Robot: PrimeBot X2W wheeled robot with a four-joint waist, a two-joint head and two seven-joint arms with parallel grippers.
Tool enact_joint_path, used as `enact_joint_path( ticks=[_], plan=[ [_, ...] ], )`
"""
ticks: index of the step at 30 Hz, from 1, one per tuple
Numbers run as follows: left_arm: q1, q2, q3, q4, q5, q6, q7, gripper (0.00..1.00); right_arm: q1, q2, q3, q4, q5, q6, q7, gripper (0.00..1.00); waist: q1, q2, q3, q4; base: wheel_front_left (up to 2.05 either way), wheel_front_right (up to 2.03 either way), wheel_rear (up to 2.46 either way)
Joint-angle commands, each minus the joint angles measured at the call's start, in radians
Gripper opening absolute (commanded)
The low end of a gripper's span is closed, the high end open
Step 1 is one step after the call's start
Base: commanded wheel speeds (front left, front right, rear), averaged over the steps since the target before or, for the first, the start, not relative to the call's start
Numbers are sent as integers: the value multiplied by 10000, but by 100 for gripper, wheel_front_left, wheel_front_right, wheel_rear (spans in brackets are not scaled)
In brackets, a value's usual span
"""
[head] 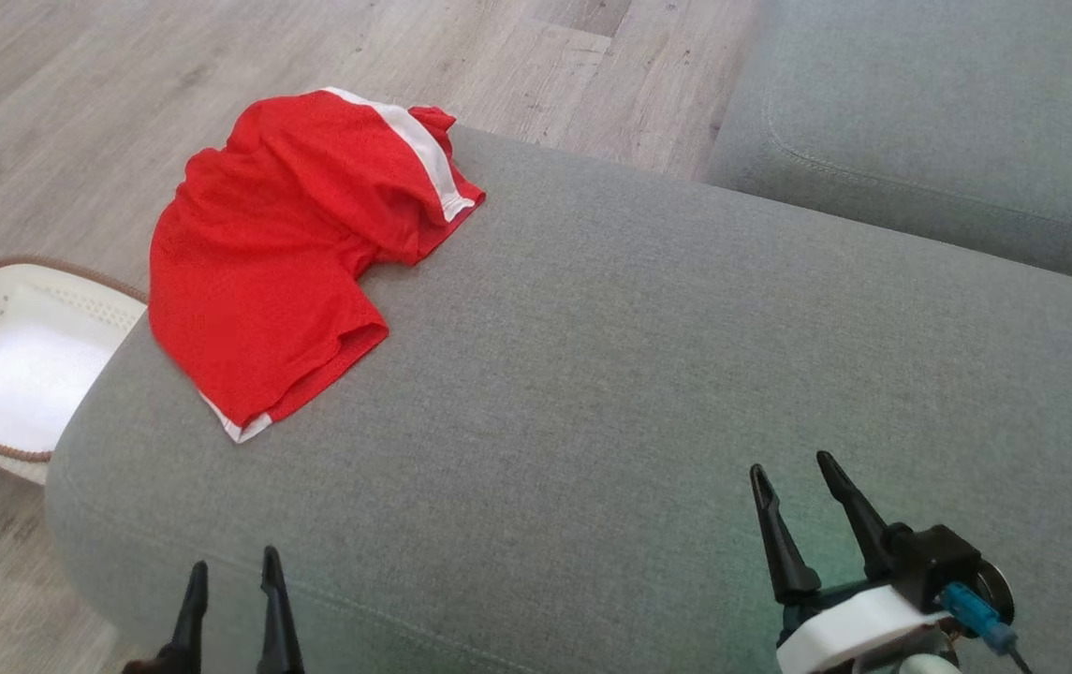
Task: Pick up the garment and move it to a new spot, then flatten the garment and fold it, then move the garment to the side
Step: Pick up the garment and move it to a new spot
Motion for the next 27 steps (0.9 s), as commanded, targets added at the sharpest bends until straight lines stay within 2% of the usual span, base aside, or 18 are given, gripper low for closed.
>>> enact_joint_path(
  ticks=[1, 8, 14, 17, 20, 27],
  plan=[
    [-498, 126, 394, -415, -60, 3, -119, 100, -205, -87, 167, -370, 34, 40, -109, 100, 0, -1, 20, -38, 0, 0, 0],
    [-1196, 791, 1206, -1711, -312, 234, 77, 100, -183, -87, -61, -741, -263, 40, -109, 100, 0, -1, 430, -279, 0, 0, 0],
    [-2968, 2173, 1921, -2405, -410, 203, 1232, 100, -302, -87, -276, -920, -715, 40, -109, 100, 0, -1, 1065, -458, 0, 0, 0],
    [-4000, 2836, 2009, -2022, -525, 14, 2157, 100, -411, -87, -318, -983, -973, 40, -107, 100, 0, -1, 1427, -585, 0, 0, 0],
    [-4655, 3117, 2045, -1548, -702, -100, 2718, 100, -506, -87, -337, -1058, -1135, 40, -65, 100, 0, -1, 1688, -687, 0, 0, 0],
    [-6154, 3413, 1796, 1072, -1368, -558, 4450, 100, -844, -87, -398, -1564, -1742, 40, 293, 100, 0, -1, 2710, -1066, 0, 0, 0]
  ],
)
